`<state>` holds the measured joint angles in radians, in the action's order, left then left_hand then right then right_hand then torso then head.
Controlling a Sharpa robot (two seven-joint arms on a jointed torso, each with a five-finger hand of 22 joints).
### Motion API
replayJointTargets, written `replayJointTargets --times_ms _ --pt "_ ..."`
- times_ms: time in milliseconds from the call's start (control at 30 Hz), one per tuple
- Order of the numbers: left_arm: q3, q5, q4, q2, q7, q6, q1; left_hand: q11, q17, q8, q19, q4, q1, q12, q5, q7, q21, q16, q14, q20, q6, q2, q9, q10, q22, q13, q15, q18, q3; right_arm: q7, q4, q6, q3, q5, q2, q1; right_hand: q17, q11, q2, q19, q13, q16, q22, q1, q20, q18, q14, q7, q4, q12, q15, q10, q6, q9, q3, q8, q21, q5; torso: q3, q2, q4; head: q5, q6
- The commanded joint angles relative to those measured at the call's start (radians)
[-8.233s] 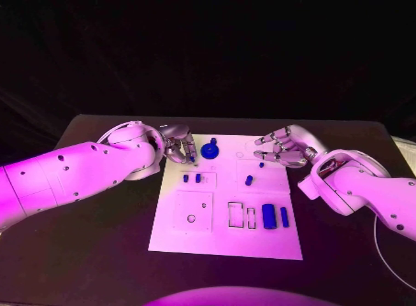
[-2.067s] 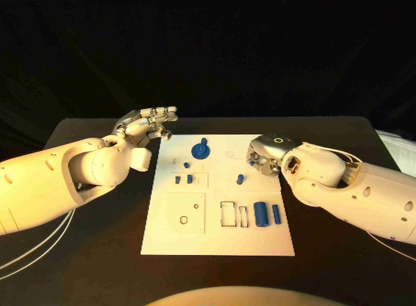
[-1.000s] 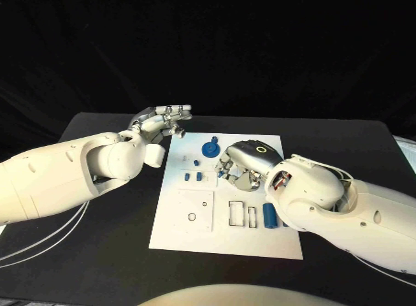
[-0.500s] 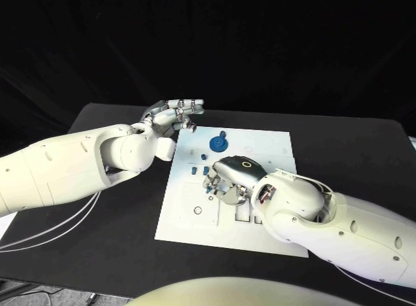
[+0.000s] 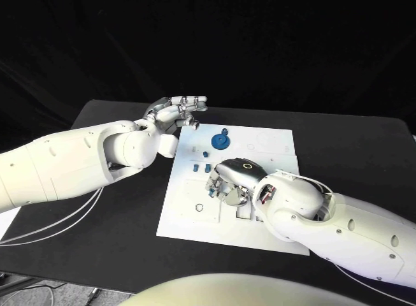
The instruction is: Assemble the parts on the task board
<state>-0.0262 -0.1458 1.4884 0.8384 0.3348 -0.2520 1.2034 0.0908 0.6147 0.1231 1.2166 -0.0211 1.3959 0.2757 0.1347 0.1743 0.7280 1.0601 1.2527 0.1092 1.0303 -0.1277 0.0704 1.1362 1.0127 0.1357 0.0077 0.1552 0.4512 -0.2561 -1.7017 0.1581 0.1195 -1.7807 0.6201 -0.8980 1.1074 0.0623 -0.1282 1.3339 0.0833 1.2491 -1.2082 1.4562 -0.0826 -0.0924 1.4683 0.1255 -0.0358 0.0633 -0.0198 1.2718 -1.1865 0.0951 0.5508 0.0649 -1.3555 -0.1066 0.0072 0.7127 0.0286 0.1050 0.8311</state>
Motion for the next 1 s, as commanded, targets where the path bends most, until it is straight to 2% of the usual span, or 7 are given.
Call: replayJointTargets --times_ms 33,267,1000 --pt "0.001 0.004 0.0 -0.003 0.003 0.021 0.0 0.002 -0.001 0.004 -0.007 0.0 0.008 0.003 0.0 -0.001 -0.006 -0.006 -0.005 0.001 0.002 -0.001 -0.001 -0.006 -0.001 0.002 0.001 0.014 -0.004 0.011 0.0 -0.021 0.0 -0.003 0.001 0.001 -0.002 0.002 0.001 -0.002 -0.001 -0.001 0.002 -0.009 -0.006 0.007 0.03 0.007 0.003 0.0 0.003 -0.003 0.002 0.001 -0.001 0.006 0.0 -0.006 0.0001 0.0 0.0004 0.0 0.002" --pt "0.001 0.004 -0.002 -0.002 0.001 0.021 0.0 0.002 -0.001 0.004 -0.007 0.0 0.008 0.003 0.0 -0.001 -0.006 -0.006 -0.005 0.001 0.002 -0.001 -0.001 -0.006 -0.001 0.002 0.001 0.014 -0.004 0.007 0.003 -0.028 -0.001 -0.009 0.003 0.001 -0.002 0.002 0.001 -0.002 -0.001 -0.001 0.002 -0.011 -0.006 0.007 0.03 0.007 0.003 0.0 0.003 -0.003 0.002 0.001 -0.002 0.005 0.0 -0.007 -0.0009 0.0 0.0011 -0.001 0.002" --pt "0.001 0.005 -0.002 -0.002 -0.003 0.026 0.0 0.002 -0.001 0.004 -0.007 0.0 0.008 0.003 0.0 -0.001 -0.006 -0.006 -0.005 0.001 0.002 -0.001 -0.001 -0.006 -0.001 0.002 0.001 0.014 -0.004 -0.016 0.014 -0.072 -0.001 -0.041 -0.004 0.001 -0.003 0.002 0.001 -0.003 -0.001 -0.002 0.002 -0.016 -0.007 0.007 0.03 0.007 0.004 0.001 0.003 -0.004 0.002 0.001 -0.005 0.006 0.001 -0.007 -0.0002 0.0 0.0017 -0.002 0.007"
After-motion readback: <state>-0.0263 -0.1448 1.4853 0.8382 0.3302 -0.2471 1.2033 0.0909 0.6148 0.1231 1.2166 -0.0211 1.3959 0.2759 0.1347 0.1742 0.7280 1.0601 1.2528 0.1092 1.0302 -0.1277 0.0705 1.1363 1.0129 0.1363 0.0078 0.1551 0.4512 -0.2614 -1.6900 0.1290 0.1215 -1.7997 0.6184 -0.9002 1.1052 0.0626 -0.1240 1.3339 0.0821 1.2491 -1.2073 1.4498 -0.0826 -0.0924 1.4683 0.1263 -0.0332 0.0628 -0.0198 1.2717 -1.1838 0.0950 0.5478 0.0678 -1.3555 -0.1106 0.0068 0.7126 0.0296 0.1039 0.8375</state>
